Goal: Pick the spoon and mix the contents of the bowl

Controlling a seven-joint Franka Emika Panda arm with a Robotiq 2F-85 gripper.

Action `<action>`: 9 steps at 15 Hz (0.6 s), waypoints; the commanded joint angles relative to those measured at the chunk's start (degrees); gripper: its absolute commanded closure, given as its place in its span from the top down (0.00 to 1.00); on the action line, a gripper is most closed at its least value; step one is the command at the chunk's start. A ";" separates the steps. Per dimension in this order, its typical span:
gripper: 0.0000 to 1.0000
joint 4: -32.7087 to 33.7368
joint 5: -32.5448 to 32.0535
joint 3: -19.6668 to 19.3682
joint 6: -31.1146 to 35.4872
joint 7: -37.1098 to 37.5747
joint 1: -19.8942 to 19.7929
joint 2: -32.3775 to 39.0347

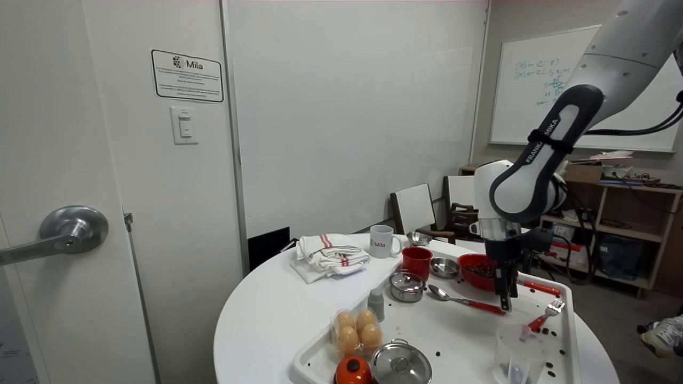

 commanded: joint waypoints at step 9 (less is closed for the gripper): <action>0.77 3.05 1.28 2.41 11.26 -1.48 -2.04 7.04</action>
